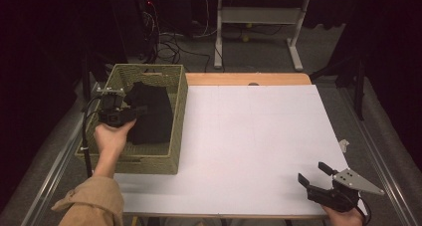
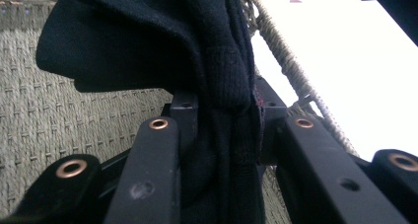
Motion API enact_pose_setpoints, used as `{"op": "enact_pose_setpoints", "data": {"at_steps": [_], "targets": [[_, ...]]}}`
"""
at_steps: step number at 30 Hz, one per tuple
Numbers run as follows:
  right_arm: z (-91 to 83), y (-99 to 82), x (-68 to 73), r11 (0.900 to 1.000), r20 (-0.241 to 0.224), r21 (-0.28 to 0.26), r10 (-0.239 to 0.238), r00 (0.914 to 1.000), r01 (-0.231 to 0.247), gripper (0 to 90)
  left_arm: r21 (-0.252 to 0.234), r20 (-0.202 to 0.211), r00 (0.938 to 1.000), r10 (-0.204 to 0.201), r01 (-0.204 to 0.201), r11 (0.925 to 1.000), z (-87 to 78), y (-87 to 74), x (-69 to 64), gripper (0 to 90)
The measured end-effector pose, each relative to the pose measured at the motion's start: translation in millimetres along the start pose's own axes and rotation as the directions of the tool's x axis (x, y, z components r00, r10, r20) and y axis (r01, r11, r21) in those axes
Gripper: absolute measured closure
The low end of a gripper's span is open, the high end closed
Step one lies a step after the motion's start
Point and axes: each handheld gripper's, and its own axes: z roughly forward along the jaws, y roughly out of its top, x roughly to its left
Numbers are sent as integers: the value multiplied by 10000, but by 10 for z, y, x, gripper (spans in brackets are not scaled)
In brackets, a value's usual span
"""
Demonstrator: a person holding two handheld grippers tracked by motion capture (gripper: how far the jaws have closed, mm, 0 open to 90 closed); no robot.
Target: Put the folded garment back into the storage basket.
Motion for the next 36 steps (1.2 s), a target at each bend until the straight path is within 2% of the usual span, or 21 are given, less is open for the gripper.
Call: {"op": "enact_pose_setpoints", "data": {"at_steps": [3,10,13,25,30,32,36], "targets": [[2,0,1,10000,-11,3,-14,10000,14,187,177,-157,9998,119,-117,9998,51,16,-1,658],[2,0,-1,10000,-26,13,0,10000,0,187,228,-384,9987,332,-324,9992,135,31,9,651],[2,-1,0,10000,-32,20,19,10000,-19,186,276,-598,9969,511,-495,9984,149,30,7,647],[4,-1,1,10000,-38,48,27,10000,-26,187,672,-1309,9887,726,-642,9957,224,29,52,608],[4,-1,0,10000,-46,50,37,10000,-37,187,759,-1477,9876,527,-418,9962,245,36,74,534],[5,-1,0,10000,-50,54,37,10000,-37,187,739,-1677,9842,570,-452,9962,243,34,67,507],[3,-1,1,10000,-48,45,35,10000,-35,187,689,-1804,9821,548,-429,9967,230,31,66,440]]}}
